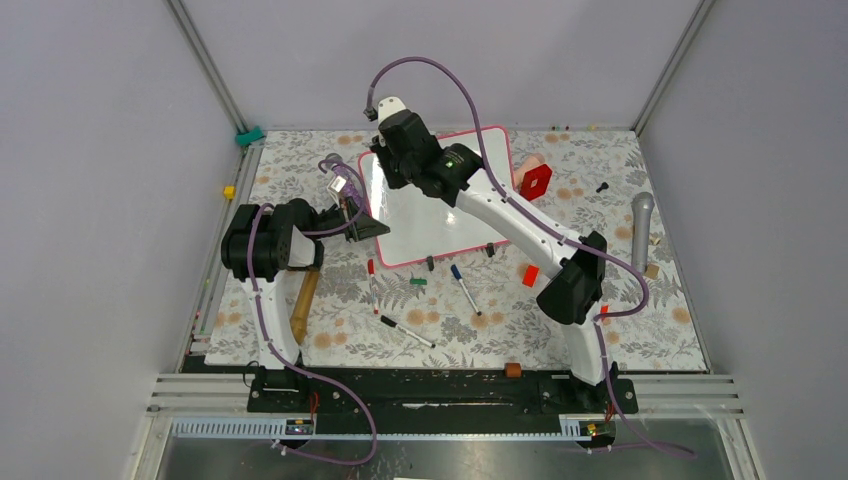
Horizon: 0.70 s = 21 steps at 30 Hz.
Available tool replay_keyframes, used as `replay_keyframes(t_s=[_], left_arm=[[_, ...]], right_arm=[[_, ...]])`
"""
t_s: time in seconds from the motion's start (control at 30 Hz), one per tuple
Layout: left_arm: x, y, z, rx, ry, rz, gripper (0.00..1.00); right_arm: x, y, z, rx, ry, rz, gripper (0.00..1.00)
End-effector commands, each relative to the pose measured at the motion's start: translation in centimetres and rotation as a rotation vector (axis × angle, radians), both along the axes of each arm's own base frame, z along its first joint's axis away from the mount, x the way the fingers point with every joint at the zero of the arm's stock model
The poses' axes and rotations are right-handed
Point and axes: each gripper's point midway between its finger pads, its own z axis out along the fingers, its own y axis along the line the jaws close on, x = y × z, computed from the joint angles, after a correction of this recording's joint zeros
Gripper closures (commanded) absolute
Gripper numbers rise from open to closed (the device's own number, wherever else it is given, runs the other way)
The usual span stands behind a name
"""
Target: Write a sentence on the whiteboard
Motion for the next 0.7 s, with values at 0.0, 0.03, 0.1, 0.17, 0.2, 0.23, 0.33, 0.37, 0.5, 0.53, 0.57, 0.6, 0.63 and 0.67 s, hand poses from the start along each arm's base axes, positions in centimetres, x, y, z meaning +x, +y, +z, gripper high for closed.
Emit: replay_keyframes(t_s=[0.0, 0.03, 0.1, 0.17, 0.2, 0.23, 0.33, 0.37, 0.5, 0.53, 0.57, 0.6, 0.63, 0.67], left_arm=[[-0.4, -0.7, -0.6, 0.003, 0.01, -0.041, 1.0], [-0.4, -0.7, -0.5, 0.002, 0.008, -0.04, 1.0], [-0.4, -0.7, -0.6, 0.002, 0.01, -0.042, 1.0], [-0.4, -0.7, -0.6, 0.002, 0.009, -0.041, 1.0], [-0.4, -0.7, -0.6, 0.002, 0.008, -0.041, 1.0], [-0.4, -0.7, -0.6, 0.002, 0.01, -0.04, 1.0], [-0.4, -0.7, -0.6, 0.002, 0.013, -0.039, 1.0], [-0.4, -0.7, -0.6, 0.002, 0.011, -0.04, 1.0], [-0.4, -0.7, -0.7, 0.002, 0.011, -0.039, 1.0], [-0.4, -0.7, -0.6, 0.002, 0.011, -0.039, 1.0], [-0.4, -0.7, -0.7, 0.003, 0.012, -0.041, 1.0], [-0.4, -0.7, -0.7, 0.003, 0.012, -0.04, 1.0], [-0.4, -0.7, -0.7, 0.003, 0.012, -0.039, 1.0], [-0.4, -0.7, -0.7, 0.003, 0.011, -0.038, 1.0]], right_arm=[[0.4, -0.3, 1.4, -0.011, -0.046, -0.023, 1.0], [0.3, -0.3, 1.5, -0.013, -0.047, -0.022, 1.0], [0.3, -0.4, 1.6, -0.014, -0.049, -0.024, 1.0], [0.2, -0.5, 1.9, -0.012, -0.05, -0.023, 1.0], [0.2, -0.6, 2.1, -0.012, -0.051, -0.024, 1.0], [0.1, -0.6, 2.0, -0.015, -0.05, -0.024, 1.0], [0.0, -0.9, 1.9, -0.023, -0.047, -0.027, 1.0], [0.0, -1.0, 1.8, -0.026, -0.045, -0.027, 1.0], [0.0, -1.0, 1.4, -0.037, -0.039, -0.02, 1.0], [0.0, -0.9, 1.3, -0.039, -0.038, -0.018, 1.0], [0.0, -1.0, 1.2, -0.043, -0.037, -0.018, 1.0], [0.0, -0.9, 1.1, -0.044, -0.036, -0.017, 1.0], [-0.1, -0.9, 1.1, -0.044, -0.036, -0.016, 1.0], [-0.1, -0.9, 1.0, -0.043, -0.033, -0.014, 1.0]])
